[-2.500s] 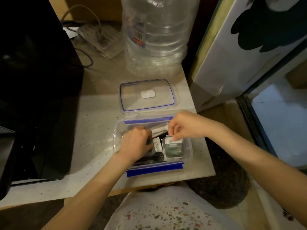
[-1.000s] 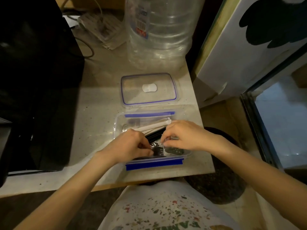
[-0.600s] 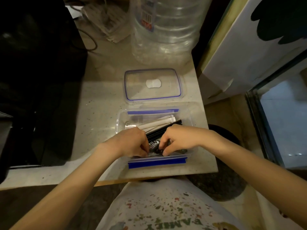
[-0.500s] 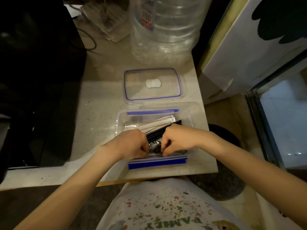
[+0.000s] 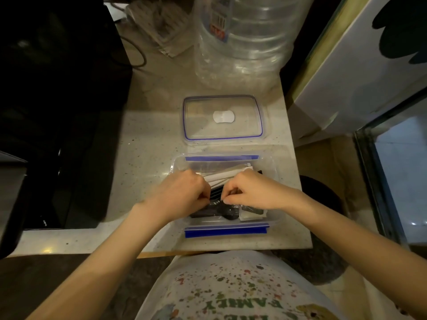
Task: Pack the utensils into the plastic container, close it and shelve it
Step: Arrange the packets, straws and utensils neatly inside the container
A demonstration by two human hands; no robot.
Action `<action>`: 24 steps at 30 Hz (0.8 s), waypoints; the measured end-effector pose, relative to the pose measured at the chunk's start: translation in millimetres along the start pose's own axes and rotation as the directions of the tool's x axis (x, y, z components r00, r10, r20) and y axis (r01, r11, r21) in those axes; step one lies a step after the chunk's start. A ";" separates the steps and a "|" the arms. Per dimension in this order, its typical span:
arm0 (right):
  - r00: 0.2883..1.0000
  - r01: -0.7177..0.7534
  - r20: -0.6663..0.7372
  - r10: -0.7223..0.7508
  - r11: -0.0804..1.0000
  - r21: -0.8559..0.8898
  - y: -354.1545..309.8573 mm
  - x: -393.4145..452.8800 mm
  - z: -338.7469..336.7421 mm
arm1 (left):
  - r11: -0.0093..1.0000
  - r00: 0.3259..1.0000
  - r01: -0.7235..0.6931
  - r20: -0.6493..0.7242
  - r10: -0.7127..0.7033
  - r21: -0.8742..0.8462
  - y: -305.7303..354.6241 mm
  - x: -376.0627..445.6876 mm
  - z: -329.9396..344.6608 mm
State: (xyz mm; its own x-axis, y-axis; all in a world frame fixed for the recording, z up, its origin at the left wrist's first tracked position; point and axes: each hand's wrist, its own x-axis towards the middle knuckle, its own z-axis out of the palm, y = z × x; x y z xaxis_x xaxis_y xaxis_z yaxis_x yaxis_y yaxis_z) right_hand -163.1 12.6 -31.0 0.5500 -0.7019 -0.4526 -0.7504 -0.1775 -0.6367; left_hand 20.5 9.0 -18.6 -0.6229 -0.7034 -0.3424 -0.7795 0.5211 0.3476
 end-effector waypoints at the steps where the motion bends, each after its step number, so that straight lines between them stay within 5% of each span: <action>1: 1.000 0.003 0.014 -0.003 0.999 -0.032 -0.1 -0.2 1.9 | 1.000 1.000 -0.003 0.020 0.002 0.011 1.7 0.1 1.5; 16: 0.999 0.016 0.043 -0.004 0.960 -0.281 4.7 -23.7 -2.6 | 0.996 0.995 0.079 0.053 -0.081 0.043 14.5 -2.0 22.4; 24: 0.998 -0.047 0.047 0.050 0.998 -0.050 11.2 -22.7 -4.6 | 0.990 0.992 0.096 0.067 -0.103 0.099 18.6 -0.4 21.5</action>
State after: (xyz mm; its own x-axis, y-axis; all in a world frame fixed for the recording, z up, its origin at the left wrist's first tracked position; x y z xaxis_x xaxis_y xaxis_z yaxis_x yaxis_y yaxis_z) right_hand -185.7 23.4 -25.0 0.5287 -0.6766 -0.5126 -0.7929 -0.1780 -0.5828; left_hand 4.8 29.4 -30.8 -0.5422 -0.7192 -0.4346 -0.8385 0.4965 0.2245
